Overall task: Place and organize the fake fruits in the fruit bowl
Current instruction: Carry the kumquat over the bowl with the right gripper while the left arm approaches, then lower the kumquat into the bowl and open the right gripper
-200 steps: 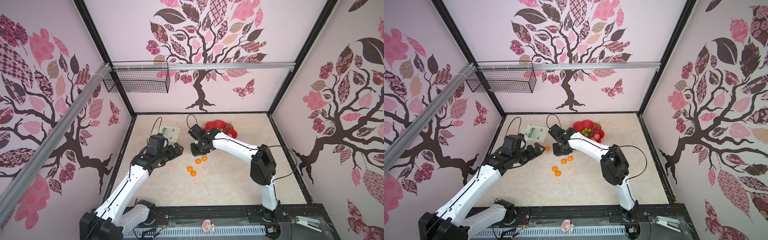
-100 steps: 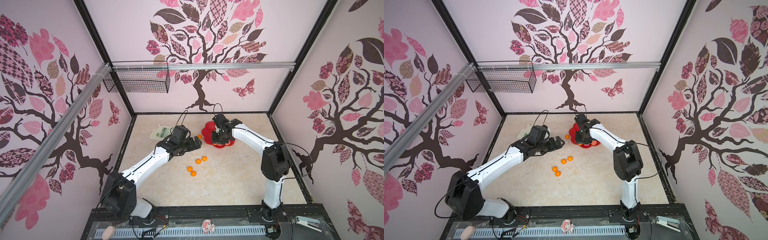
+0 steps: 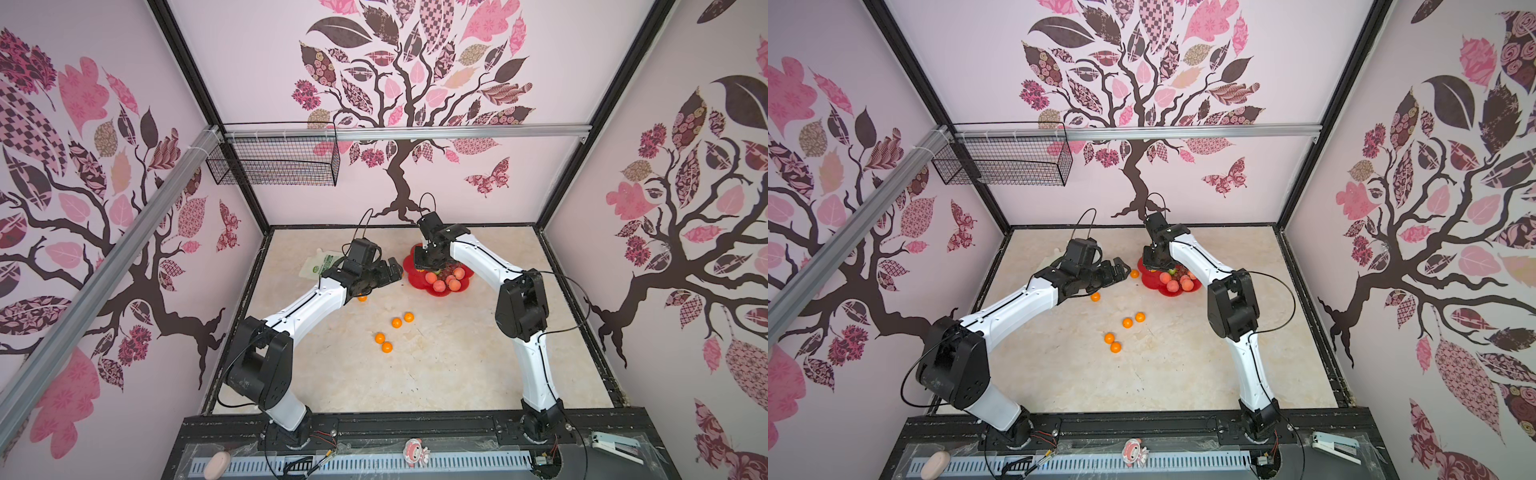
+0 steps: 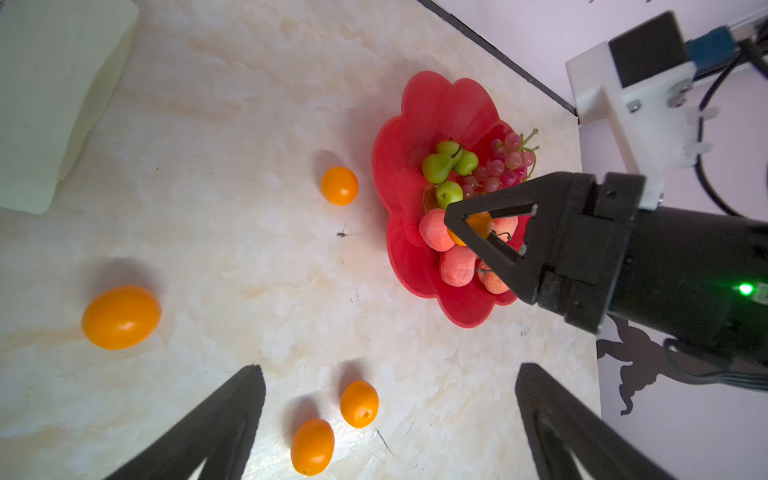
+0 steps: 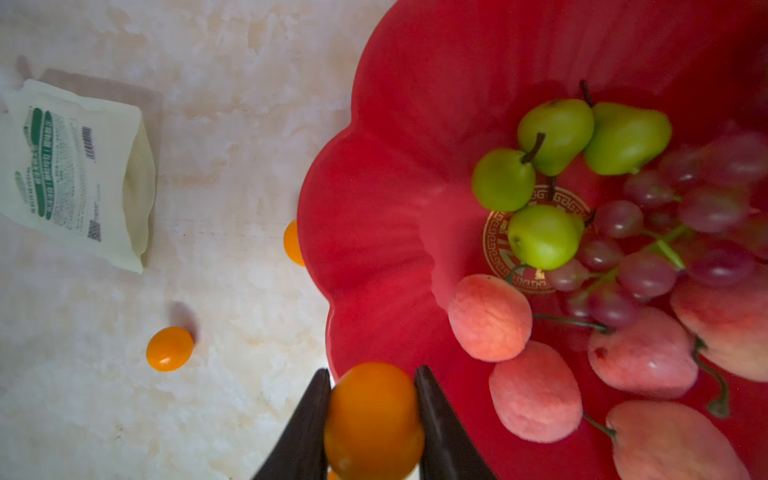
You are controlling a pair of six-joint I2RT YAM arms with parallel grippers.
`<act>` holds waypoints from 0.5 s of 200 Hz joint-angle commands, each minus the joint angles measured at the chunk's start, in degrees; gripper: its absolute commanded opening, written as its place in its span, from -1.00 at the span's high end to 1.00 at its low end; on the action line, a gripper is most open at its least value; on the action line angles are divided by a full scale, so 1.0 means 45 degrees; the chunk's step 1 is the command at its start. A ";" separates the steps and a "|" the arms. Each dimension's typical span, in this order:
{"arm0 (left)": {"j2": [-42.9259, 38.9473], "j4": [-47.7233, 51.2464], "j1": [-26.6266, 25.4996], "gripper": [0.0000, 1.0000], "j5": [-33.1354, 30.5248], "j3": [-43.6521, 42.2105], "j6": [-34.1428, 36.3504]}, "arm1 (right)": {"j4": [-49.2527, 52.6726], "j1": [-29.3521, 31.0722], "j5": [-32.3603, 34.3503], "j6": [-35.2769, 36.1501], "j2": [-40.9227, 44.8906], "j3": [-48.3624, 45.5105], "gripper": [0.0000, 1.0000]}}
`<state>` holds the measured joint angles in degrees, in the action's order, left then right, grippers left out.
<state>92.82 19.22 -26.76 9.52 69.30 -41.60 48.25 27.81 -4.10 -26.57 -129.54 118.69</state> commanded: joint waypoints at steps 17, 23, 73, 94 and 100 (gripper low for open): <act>0.0463 -0.0422 0.0282 -0.96 0.0304 0.0587 0.0320 | 0.0952 -0.0093 0.0165 0.0191 -0.1622 0.1720 0.36; 0.0456 -0.0470 0.0284 -0.97 0.0342 0.0550 0.0336 | 0.1067 -0.0097 0.0158 0.0201 -0.1807 0.1954 0.35; 0.0585 -0.0633 0.0286 -0.96 0.0648 0.0337 0.0300 | 0.1046 -0.0121 0.0114 0.0217 -0.2542 0.2584 0.34; 0.0619 -0.0640 0.0286 -0.97 0.0639 0.0287 0.0299 | 0.0997 -0.0133 0.0292 0.0256 -0.3172 0.2922 0.34; 0.0619 -0.0640 0.0288 -0.96 0.0641 0.0299 0.0300 | 0.1042 -0.0127 0.0302 0.0259 -0.3275 0.3018 0.34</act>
<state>94.83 17.56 -25.58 11.88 69.32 -40.88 51.59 27.57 -4.01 -26.48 -140.14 128.68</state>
